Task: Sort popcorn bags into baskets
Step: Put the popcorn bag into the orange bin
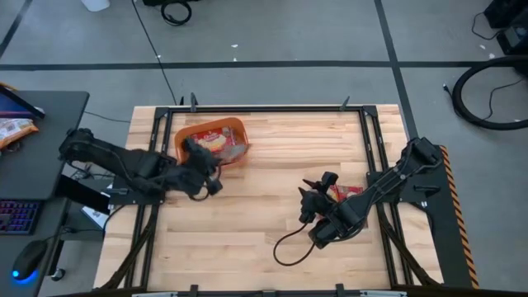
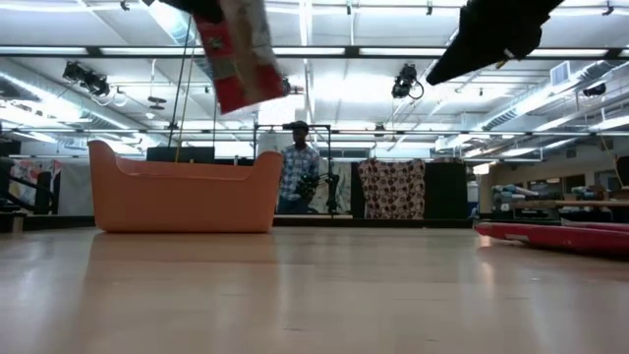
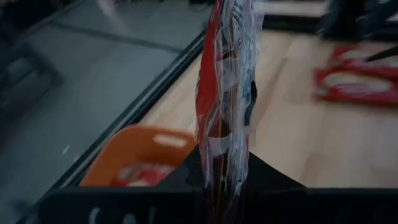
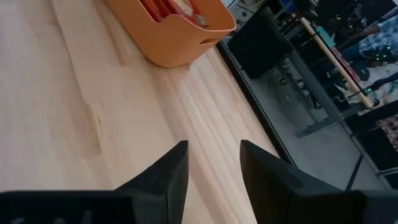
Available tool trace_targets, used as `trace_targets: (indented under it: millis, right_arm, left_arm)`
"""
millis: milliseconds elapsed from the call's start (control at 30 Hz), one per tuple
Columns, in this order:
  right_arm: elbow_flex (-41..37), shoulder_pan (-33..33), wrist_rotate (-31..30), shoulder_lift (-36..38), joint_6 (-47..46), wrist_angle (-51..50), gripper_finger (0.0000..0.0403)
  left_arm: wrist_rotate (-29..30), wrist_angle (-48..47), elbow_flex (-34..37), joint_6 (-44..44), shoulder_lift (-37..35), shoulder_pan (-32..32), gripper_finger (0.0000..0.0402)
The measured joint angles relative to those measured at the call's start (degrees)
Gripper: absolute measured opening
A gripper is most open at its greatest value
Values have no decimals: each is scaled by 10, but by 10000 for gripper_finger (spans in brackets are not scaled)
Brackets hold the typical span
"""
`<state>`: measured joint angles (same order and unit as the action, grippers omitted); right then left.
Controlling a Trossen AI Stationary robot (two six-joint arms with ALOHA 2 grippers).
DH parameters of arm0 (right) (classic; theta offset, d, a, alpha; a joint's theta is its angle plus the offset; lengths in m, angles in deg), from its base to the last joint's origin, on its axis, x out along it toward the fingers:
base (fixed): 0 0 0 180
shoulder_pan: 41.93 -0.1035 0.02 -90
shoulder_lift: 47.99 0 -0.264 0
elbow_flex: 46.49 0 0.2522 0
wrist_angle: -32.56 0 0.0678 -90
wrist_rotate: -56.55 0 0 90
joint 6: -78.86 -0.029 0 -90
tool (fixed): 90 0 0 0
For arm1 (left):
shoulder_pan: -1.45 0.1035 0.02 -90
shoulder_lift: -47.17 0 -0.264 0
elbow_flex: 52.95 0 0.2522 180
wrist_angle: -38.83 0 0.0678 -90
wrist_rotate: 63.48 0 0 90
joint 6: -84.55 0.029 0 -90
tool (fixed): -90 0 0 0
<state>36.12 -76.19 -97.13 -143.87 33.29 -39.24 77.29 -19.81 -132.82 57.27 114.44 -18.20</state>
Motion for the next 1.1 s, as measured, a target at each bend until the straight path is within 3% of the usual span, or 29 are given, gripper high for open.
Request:
trace_targets:
  millis: [233,367,633,867,1100]
  right_arm:
    - [-46,4,-5,0,-28,14,149]
    - [-73,4,-8,0,-58,23,149]
    - [-99,14,-10,0,-54,42,149]
    - [-99,31,-11,0,-43,44,149]
    - [-99,35,-8,0,-41,49,149]
  left_arm:
    - [-78,-211,-53,-125,0,94,39]
    - [-145,-261,-55,-141,3,157,39]
    - [-210,-299,-55,-91,39,283,39]
    - [-220,-298,-55,-23,105,377,39]
    - [-259,-281,-55,-47,174,436,41]
